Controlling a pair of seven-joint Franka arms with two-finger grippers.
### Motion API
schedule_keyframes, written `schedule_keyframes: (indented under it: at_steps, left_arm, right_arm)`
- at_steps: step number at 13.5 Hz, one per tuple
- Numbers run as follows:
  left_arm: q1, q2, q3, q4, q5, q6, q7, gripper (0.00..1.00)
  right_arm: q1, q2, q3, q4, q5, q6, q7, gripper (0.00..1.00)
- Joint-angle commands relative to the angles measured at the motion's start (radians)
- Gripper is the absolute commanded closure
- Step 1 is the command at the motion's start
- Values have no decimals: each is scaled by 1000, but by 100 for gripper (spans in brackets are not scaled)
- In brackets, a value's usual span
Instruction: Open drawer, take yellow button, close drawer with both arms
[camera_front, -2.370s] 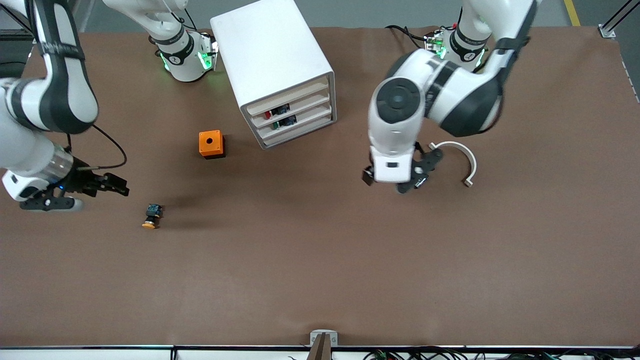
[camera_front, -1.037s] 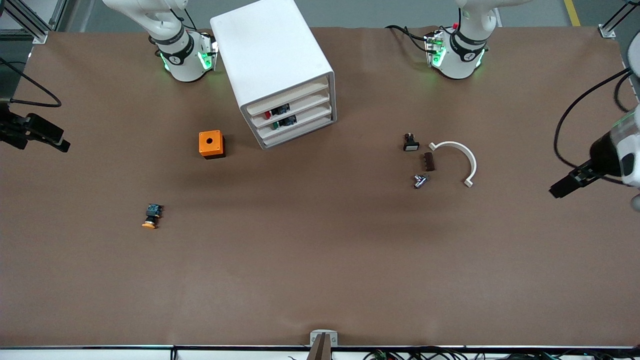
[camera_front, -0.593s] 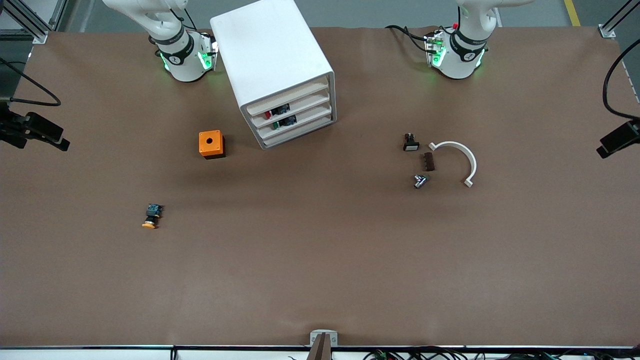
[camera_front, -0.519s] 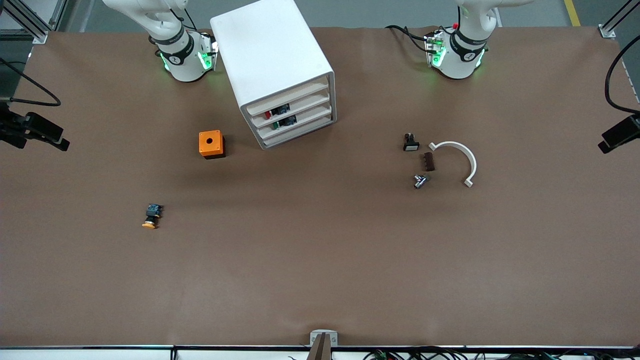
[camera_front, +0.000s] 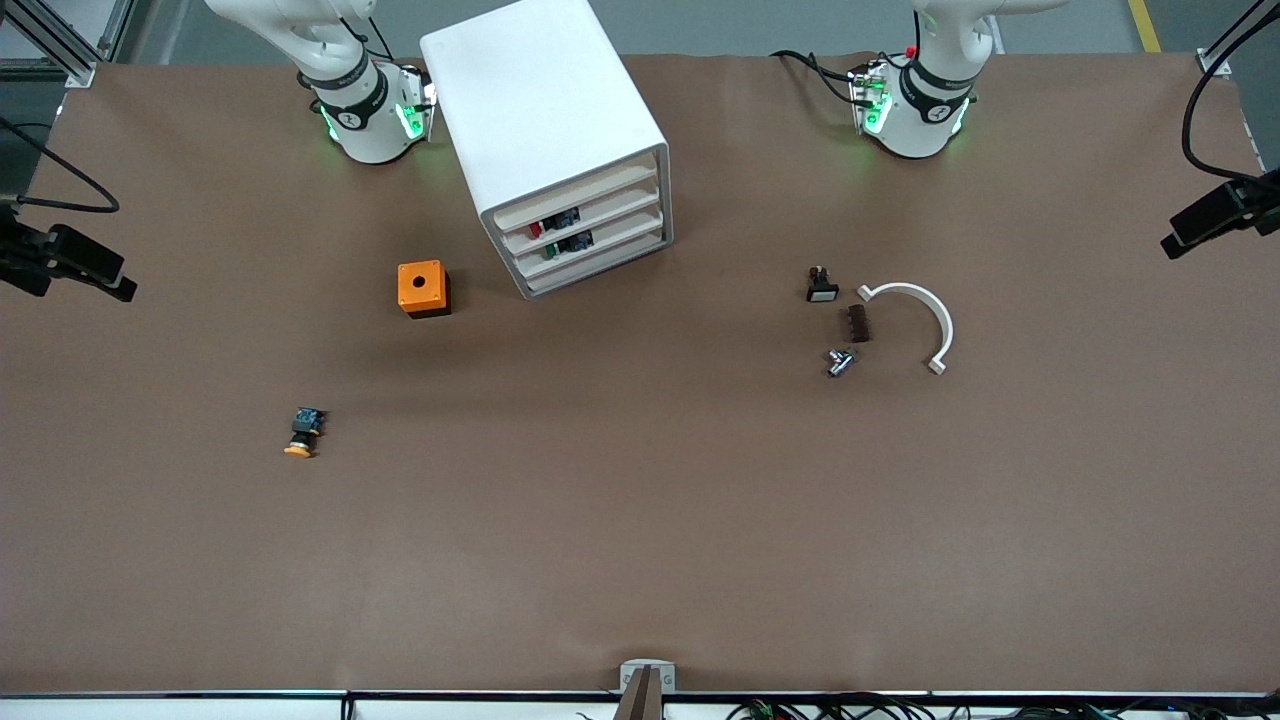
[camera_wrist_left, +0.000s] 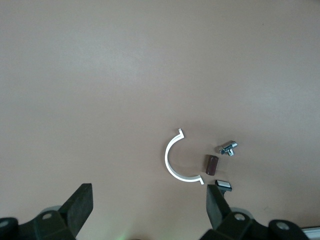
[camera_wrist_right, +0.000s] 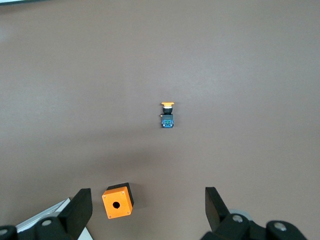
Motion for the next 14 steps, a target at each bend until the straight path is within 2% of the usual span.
schedule_keyframes:
  at_steps: [1,6,10,14]
  left_arm:
    - [-4,-23,5,-35,-18,6,25,0]
    - [-22,21,-12,-26,-8,13,27,0]
    - [-18,23,-65,-32,-5,13,28,0]
    - [-16,23,-73,-34,-2,10,44,0]
  right_arm:
    - [-4,0,1,12,-17,-13,-7,0]
    - [-7,0,1,12,-17,-10,-7,0]
    - [-7,0,1,5,-17,-10,-7,0]
    - [-8,0,1,4,-17,-9,-7,0]
